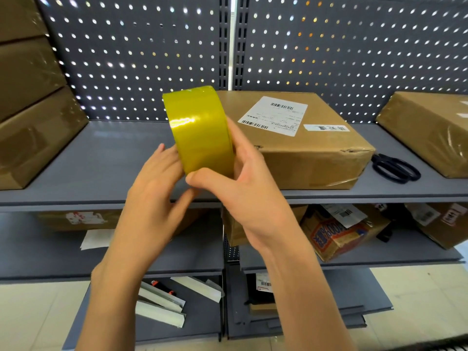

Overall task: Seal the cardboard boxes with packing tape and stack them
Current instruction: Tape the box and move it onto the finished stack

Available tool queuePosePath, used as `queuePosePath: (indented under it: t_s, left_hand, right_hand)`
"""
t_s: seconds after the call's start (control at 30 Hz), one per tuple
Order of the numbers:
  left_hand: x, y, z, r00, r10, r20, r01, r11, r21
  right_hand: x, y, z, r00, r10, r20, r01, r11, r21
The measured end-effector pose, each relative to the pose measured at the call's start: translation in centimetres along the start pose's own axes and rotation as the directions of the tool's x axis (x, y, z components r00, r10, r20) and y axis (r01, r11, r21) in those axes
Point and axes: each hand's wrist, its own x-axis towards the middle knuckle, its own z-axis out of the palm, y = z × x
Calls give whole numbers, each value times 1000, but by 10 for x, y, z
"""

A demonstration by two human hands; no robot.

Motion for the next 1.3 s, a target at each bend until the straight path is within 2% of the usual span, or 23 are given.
queuePosePath:
  t_s: [0.1,0.2,0.4,0.6,0.67,0.77,0.97,1.3]
  left_hand:
    - [-2,-1,1,999,12,-34,-9,997,74]
    - [-2,3,-1,998,-55,-19,56,993,101]
    - [0,10,-11,991,-130,32,129,991,22]
    - [5,6,-15,995,-84,48,88,993,-84]
    - [4,2,-14,997,-43,67,47,997,-64]
    - [1,1,-9,1000,-16,27,15,999,35]
    - [4,6,-12,998,-55,14,50,972,228]
    - [2,7,-17,991,-120,52,112,984,142]
  right_hand:
    - [1,0,3,1000,8,-18,-8,1000,-19]
    - [3,1,5,999,12,-41,-13,999,-38]
    - [2,5,5,999,5,-53,-9,997,-79]
    - [2,5,0,1000,-6,-23,5,999,-46]
    - [1,5,-2,1000,-9,-8,9,1000,-12]
    - [2,5,0,1000,-13,-14,12,998,-57]
    - [6,11,3,998,3,-61,-10,992,-124]
    - [5,9,-5,1000,29,8,-28,997,-77]
